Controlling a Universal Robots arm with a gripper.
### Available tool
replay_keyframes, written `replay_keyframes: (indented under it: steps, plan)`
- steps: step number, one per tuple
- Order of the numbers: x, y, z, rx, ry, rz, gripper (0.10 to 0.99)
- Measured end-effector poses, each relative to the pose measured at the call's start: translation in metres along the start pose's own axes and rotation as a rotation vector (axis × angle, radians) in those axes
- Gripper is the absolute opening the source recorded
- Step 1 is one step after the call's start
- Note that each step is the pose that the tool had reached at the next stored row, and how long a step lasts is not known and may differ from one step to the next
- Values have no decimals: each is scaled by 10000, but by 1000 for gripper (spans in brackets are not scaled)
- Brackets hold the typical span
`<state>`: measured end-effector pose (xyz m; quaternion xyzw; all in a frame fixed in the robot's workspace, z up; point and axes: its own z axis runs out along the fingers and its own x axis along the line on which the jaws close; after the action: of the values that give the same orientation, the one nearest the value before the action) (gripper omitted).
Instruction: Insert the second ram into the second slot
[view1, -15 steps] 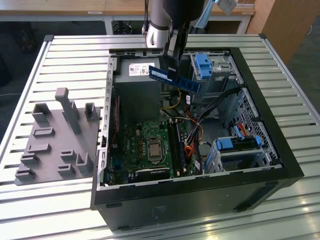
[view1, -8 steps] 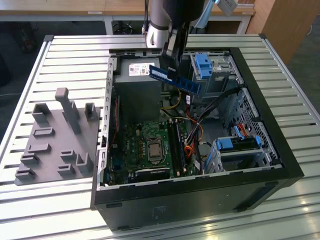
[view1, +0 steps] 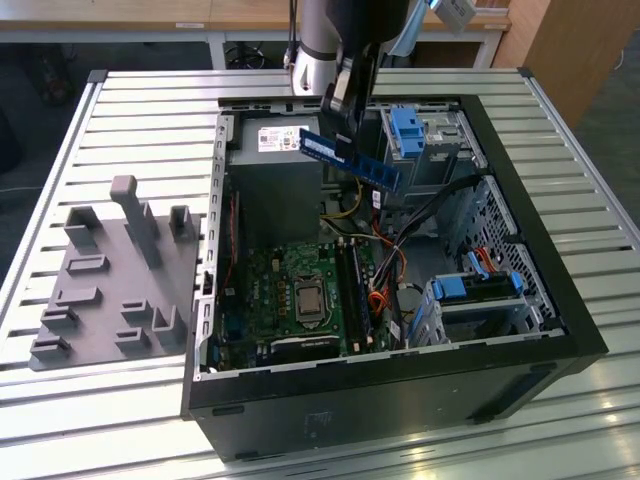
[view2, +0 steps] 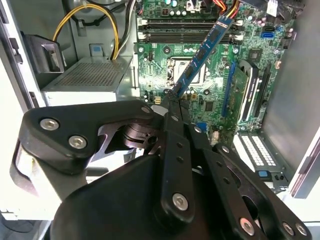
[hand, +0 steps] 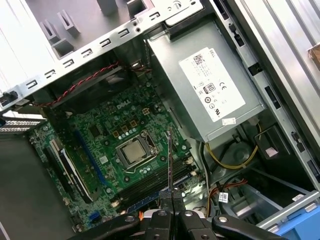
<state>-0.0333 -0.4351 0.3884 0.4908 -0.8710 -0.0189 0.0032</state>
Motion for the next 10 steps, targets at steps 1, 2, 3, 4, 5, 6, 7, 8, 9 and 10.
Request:
replay_keyframes:
  steps: [1, 2, 3, 4, 5, 6, 7, 8, 9, 10]
  plan:
    - [0, 0, 0, 1, 0, 48, 122]
    - [0, 0, 0, 2, -1, 95, 122]
    - [0, 0, 0, 3, -2, 143, 122]
    - [0, 0, 0, 4, -3, 195, 122]
    - [0, 0, 0, 5, -4, 244, 122]
    - [0, 0, 0, 7, -5, 292, 122]
    - [0, 0, 0, 7, -6, 339, 122]
    - [0, 0, 0, 8, -7, 387, 122]
    - [0, 0, 0, 9, -8, 435, 122]
    - [0, 0, -1, 10, -9, 482, 122]
